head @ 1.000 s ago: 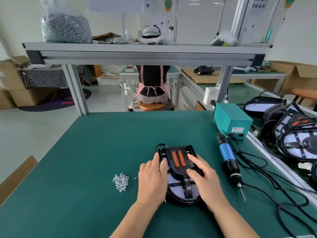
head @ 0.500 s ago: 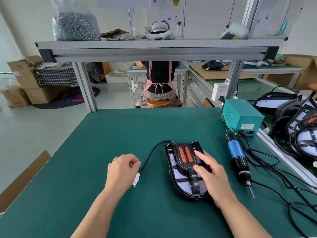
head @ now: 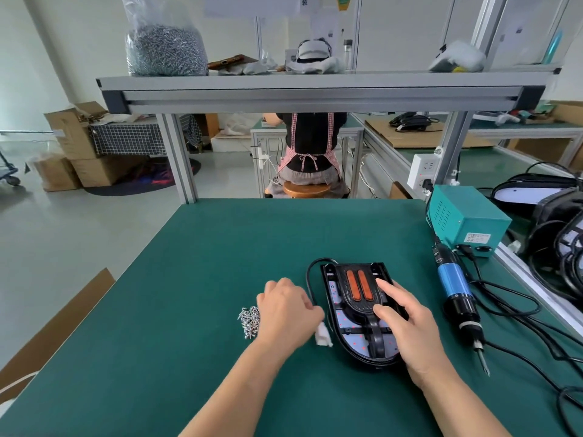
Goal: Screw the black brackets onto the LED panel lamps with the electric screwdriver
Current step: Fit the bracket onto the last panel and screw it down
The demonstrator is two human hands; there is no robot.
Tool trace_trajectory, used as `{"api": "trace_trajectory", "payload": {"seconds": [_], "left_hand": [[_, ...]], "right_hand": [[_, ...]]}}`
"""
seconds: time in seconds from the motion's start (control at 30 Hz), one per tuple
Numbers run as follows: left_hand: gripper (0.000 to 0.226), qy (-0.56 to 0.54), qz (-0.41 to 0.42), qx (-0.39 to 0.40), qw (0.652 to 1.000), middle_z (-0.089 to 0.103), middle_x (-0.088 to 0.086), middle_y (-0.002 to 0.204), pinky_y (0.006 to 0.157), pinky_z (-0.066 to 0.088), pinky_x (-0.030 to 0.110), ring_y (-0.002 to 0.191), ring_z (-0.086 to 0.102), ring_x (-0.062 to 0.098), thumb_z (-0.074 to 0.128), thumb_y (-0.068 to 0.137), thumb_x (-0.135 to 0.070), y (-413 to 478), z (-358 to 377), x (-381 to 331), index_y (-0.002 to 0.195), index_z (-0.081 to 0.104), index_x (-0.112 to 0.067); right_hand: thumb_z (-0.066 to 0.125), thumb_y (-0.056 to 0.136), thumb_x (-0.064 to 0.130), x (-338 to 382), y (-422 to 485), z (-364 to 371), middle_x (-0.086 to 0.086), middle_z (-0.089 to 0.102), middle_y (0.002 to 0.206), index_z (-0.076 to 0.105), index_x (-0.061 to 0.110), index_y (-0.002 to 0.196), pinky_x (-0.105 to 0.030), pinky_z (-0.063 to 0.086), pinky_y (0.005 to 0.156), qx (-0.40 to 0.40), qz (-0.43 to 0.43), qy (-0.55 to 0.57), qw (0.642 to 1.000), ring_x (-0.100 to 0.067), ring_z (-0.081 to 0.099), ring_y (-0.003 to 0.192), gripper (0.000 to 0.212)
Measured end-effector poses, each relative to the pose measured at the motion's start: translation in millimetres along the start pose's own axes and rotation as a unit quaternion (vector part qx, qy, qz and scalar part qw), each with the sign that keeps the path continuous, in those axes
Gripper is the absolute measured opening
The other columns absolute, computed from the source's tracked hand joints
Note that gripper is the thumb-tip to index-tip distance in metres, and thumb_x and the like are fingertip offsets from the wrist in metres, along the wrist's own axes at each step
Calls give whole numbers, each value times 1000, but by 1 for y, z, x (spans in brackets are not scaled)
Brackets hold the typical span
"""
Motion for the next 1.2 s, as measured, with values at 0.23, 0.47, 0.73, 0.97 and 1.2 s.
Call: {"api": "trace_trajectory", "payload": {"seconds": [0.23,0.47,0.73,0.97,1.2], "left_hand": [[20,20,54,0,998,60,5,100,77,27,33,89,37,22,48,91,-16,1,23,-32,86,65,-8],[14,-180,31,112,977,61,11,95,79,43,32,89,53,25,47,84,7,-7,41,-29,84,61,9],[15,-83,14,36,996,48,9,119,90,39,27,109,45,28,49,85,0,-2,28,-34,95,54,-10],[17,-88,26,-104,990,52,-6,115,90,39,30,103,55,18,61,92,-14,-2,-42,20,107,66,-19],[17,-7,22,23,999,54,-17,115,97,19,30,120,33,11,69,85,-32,-8,-46,69,81,59,-44]], "right_hand": [[64,92,-2,6,5,-9,5,56,145,68,24,129,-17,34,104,-21,-12,36,999,-2,47,134,45],[71,91,5,9,7,-4,13,52,148,65,31,133,-13,35,104,8,-38,46,998,15,43,132,49],[72,91,8,3,13,-3,10,54,147,68,34,127,-20,34,109,-8,-27,29,999,11,46,131,44],[73,91,12,-2,16,-4,9,55,146,69,37,123,-20,33,109,-14,-20,-10,1000,5,48,132,40],[71,91,8,5,12,-2,17,59,136,68,48,108,-36,39,115,-19,-23,-2,1000,20,50,119,43]]}}
Point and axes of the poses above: each hand's wrist, its own y-axis towards the middle knuckle, its own z-axis out of the palm, x = y × z, the point moved 10 cm from there along y, towards the middle knuckle
